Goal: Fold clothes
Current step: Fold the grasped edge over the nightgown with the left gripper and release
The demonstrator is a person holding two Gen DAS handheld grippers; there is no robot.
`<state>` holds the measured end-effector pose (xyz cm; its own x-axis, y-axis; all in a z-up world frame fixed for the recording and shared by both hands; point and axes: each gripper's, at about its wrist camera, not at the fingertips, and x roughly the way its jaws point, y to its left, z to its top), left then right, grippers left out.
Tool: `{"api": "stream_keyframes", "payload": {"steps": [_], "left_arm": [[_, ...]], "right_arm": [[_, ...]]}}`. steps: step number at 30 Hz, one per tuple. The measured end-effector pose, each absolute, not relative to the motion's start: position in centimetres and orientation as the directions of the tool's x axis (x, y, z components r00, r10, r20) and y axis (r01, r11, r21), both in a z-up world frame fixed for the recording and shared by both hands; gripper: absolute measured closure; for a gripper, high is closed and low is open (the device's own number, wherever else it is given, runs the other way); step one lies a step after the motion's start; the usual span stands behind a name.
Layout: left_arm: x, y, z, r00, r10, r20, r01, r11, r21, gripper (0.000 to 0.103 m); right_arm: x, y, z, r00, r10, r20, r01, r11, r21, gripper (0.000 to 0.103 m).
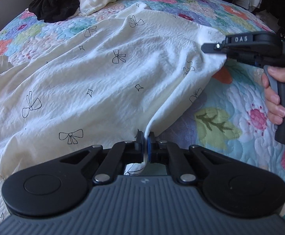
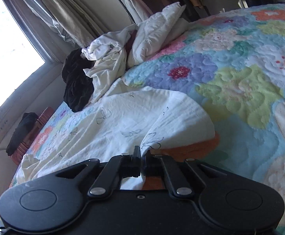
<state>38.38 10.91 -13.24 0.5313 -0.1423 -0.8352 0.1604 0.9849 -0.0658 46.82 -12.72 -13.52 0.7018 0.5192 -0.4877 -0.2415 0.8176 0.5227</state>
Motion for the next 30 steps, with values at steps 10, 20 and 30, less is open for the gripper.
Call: {"api": "stream_keyframes", "payload": {"steps": [10,20,30], "left_arm": [[31.8,22.5,-6.7,0.591,-0.172,-0.788,-0.024,0.973,-0.229,0.070],[26.2,36.4,-8.2,0.745,-0.281,-0.605,-0.185,0.785,-0.592,0.068],[28.7,36.8,-12.3,0.696,-0.428,-0.577,-0.111,0.729,-0.675,0.062]], "right_arm": [[41.6,-2.0,-6.7,0.547,0.725,-0.419,-0.502,0.684,0.529,0.100],[32.1,13.1,-9.0,0.325,0.794,-0.513,-0.760,0.542,0.359,0.100],[28.3,16.2,-11.6,0.349,0.719,-0.601,-0.815,0.549,0.183,0.099]]}}
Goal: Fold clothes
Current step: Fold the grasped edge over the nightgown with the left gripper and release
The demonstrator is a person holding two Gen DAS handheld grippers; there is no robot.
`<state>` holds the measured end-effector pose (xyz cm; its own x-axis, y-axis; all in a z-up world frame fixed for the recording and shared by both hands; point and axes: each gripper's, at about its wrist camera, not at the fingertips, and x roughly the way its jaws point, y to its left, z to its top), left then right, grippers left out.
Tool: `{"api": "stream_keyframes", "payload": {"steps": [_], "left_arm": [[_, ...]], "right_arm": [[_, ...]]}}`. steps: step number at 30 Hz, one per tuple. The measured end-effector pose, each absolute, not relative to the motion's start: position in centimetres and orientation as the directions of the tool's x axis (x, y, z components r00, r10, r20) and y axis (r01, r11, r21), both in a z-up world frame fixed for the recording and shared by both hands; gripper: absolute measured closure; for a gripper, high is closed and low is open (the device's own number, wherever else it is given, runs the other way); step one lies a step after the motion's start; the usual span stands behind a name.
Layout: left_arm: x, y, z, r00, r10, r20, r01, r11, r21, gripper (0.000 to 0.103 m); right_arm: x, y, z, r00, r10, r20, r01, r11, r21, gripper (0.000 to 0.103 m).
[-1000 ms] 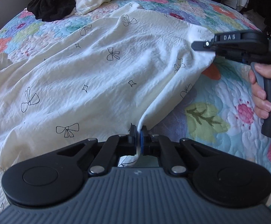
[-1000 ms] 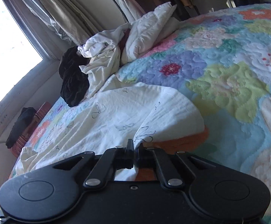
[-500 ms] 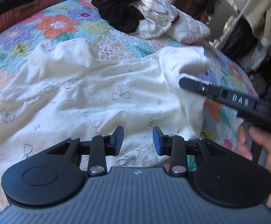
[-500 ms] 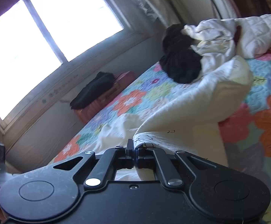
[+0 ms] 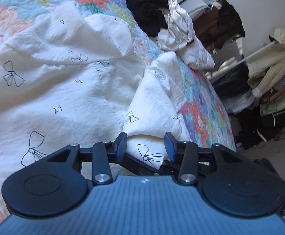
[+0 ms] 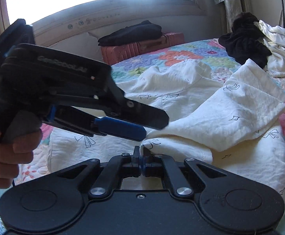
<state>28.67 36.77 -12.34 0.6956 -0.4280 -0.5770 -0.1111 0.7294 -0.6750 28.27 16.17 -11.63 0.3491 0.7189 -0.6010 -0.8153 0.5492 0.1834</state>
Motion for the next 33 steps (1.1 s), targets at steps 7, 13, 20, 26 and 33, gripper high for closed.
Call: {"api": "stream_keyframes", "payload": {"steps": [7,13,20,26,33], "left_arm": [[30.7,34.7,-13.6,0.617,-0.435,-0.655,-0.100,0.783,-0.614,0.049],[31.3,32.7,-13.6,0.592,-0.347,-0.727,-0.087,0.870,-0.485,0.052],[31.2,32.6,-13.9,0.574,-0.257,-0.778,-0.110,0.917,-0.384,0.080],[30.2,34.0,-13.0,0.593,-0.226,-0.773,-0.111,0.928,-0.355,0.097],[28.7,35.8,-12.1,0.622,-0.196,-0.758,-0.153,0.920,-0.362,0.097]], "right_arm": [[27.1,16.4,-12.4,0.343,0.700,-0.626,-0.840,0.528,0.130,0.099],[25.5,16.6,-12.9,0.334,0.672,-0.661,-0.854,0.513,0.090,0.099],[25.1,15.9,-12.8,0.331,0.659,-0.675,-0.820,0.555,0.139,0.098],[24.3,13.3,-11.1,0.408,0.617,-0.673,-0.746,0.650,0.144,0.094],[29.3,10.8,-8.6,0.484,0.611,-0.626,-0.555,0.768,0.320,0.046]]}}
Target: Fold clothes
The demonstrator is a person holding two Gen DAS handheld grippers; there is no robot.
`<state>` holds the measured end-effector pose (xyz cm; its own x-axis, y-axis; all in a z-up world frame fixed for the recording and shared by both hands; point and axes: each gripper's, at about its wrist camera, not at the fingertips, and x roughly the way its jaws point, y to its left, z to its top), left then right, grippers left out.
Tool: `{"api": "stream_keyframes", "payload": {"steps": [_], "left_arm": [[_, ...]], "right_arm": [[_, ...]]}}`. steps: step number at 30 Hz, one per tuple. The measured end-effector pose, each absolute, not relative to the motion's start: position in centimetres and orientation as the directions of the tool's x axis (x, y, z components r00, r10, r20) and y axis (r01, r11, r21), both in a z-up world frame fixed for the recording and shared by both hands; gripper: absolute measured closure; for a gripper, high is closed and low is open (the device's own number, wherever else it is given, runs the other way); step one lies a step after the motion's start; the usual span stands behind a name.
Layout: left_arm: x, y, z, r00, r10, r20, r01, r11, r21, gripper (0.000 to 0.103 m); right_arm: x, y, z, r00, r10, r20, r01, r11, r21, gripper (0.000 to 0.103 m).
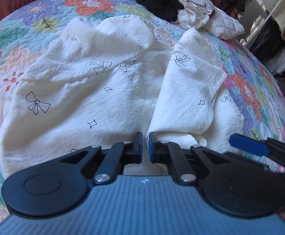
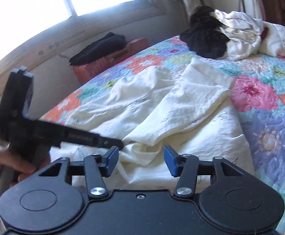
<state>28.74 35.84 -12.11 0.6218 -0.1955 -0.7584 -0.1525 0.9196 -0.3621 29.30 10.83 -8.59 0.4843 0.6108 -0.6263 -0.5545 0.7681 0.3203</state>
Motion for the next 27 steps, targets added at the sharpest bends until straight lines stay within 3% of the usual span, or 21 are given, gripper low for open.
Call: {"api": "stream_keyframes", "payload": {"steps": [6,11,13,14,17,23,27], "left_arm": [[28.2,37.4,-12.7,0.611,-0.168,-0.773,-0.215,0.905,-0.367,0.097],[27.8,38.3,-12.6,0.628,-0.171,-0.759,-0.218,0.898,-0.383,0.096],[27.7,38.2,-12.5,0.631,-0.150,-0.761,-0.222,0.905,-0.362,0.096],[27.7,38.2,-12.4,0.632,-0.140,-0.762,-0.223,0.909,-0.352,0.096],[27.9,38.0,-12.0,0.660,-0.154,-0.735,-0.199,0.908,-0.369,0.094],[27.3,38.3,-10.4,0.765,-0.278,-0.582,-0.077,0.856,-0.511,0.082],[26.7,38.4,-9.9,0.811,-0.304,-0.499,-0.020,0.838,-0.545,0.059]], "right_arm": [[33.9,11.4,-12.2,0.429,0.642,-0.636,-0.344,0.767,0.541,0.045],[36.2,13.2,-13.1,0.470,0.608,-0.640,-0.290,0.791,0.539,0.044],[37.6,14.6,-11.7,0.491,0.597,-0.635,-0.367,0.803,0.470,0.066],[38.1,15.2,-11.0,0.492,0.605,-0.626,-0.404,0.796,0.451,0.091],[39.1,16.7,-8.8,0.456,0.658,-0.599,-0.489,0.748,0.449,0.093],[38.4,20.3,-5.7,0.340,0.744,-0.575,-0.647,0.629,0.432,0.094],[37.6,22.5,-4.9,0.249,0.770,-0.588,-0.703,0.561,0.437,0.095]]}}
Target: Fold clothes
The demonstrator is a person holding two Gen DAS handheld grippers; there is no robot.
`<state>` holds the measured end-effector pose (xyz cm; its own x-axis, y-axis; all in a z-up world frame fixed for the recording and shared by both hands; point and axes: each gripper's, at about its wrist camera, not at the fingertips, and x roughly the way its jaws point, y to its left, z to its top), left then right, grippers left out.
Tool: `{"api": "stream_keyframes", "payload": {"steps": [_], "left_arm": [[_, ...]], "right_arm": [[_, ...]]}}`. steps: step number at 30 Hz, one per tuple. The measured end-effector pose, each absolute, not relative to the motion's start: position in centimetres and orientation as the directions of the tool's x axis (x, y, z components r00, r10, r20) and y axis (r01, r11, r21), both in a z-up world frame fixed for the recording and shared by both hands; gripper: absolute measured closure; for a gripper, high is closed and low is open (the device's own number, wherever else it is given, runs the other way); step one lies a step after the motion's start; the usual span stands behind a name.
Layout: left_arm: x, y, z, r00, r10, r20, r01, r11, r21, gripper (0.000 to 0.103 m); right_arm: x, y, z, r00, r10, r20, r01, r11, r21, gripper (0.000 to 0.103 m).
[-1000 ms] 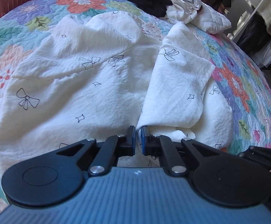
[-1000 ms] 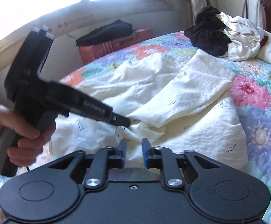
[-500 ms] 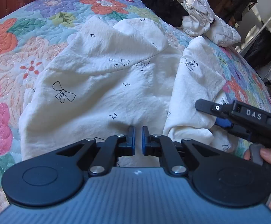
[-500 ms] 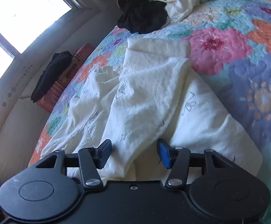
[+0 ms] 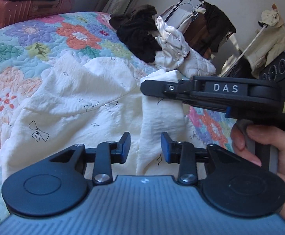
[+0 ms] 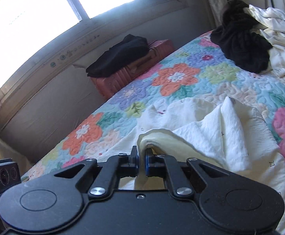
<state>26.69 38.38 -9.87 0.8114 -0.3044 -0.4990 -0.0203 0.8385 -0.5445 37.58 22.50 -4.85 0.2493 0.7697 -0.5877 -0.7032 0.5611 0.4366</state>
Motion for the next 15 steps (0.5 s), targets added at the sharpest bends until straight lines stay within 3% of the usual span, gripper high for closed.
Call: {"api": "stream_keyframes", "payload": {"steps": [2,4,5,6,7,8,9,13,15], "left_arm": [[27.0,38.1,-9.9,0.821,-0.328,-0.468,0.006,0.824,-0.567,0.052],[27.8,38.3,-10.4,0.828,-0.356,-0.433,0.005,0.777,-0.629,0.040],[28.1,38.7,-10.8,0.828,-0.350,-0.438,-0.026,0.757,-0.653,0.040],[28.4,39.1,-11.2,0.828,-0.341,-0.446,-0.059,0.737,-0.673,0.044],[28.5,39.5,-11.6,0.827,-0.324,-0.459,-0.086,0.734,-0.674,0.070],[28.6,39.9,-11.9,0.820,-0.308,-0.483,-0.115,0.738,-0.665,0.085],[28.6,40.3,-12.1,0.815,-0.294,-0.499,-0.140,0.737,-0.662,0.092],[28.1,41.8,-12.8,0.799,-0.231,-0.555,-0.227,0.738,-0.635,0.096],[28.3,41.5,-12.9,0.774,-0.179,-0.608,-0.264,0.781,-0.566,0.097]], "right_arm": [[37.5,23.6,-4.9,0.188,0.770,-0.610,-0.723,0.529,0.445,0.094],[37.5,24.7,-5.1,0.154,0.758,-0.634,-0.736,0.516,0.438,0.094],[37.5,25.2,-5.2,0.143,0.747,-0.650,-0.740,0.517,0.431,0.094],[37.6,25.3,-5.2,0.133,0.741,-0.658,-0.737,0.518,0.435,0.090],[37.7,25.0,-5.2,0.137,0.748,-0.649,-0.720,0.525,0.453,0.089],[37.7,24.6,-5.1,0.146,0.759,-0.635,-0.700,0.533,0.475,0.085],[37.8,23.9,-5.2,0.148,0.771,-0.619,-0.682,0.533,0.501,0.079],[36.4,20.3,-5.5,0.200,0.791,-0.578,-0.636,0.554,0.538,0.074],[35.0,18.6,-6.2,0.218,0.782,-0.585,-0.622,0.573,0.534,0.067]]}}
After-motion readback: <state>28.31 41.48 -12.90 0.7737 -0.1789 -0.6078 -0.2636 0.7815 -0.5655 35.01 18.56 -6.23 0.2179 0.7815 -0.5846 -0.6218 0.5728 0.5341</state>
